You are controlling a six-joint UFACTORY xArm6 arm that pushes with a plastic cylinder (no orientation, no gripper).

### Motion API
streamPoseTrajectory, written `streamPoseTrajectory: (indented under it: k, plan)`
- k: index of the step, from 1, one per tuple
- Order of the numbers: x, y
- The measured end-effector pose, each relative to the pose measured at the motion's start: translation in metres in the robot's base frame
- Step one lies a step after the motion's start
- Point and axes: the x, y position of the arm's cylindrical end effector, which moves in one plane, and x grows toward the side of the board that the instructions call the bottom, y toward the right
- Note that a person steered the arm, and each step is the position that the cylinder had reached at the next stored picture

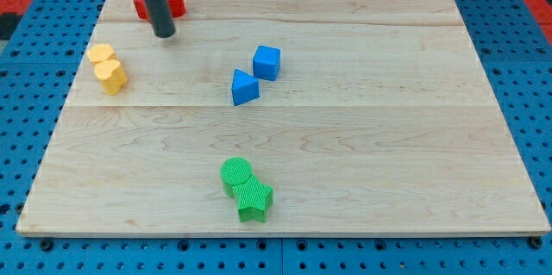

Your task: Move the blue blocks below the yellow blocks

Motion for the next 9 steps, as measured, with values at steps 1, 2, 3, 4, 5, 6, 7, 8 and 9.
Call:
streamPoseTrajectory:
  k: [1, 2, 3, 4, 5, 6, 7, 8, 9]
  plan:
    - [0.0, 0.0]
    - [0.0, 0.0]
    - [0.008, 0.0]
    - [0.039, -0.014]
    - [0.078, -0.032]
    - [0.051, -0.018]
    - [0.019, 0.079]
    - [0.009, 0.147]
    - [0.009, 0.149]
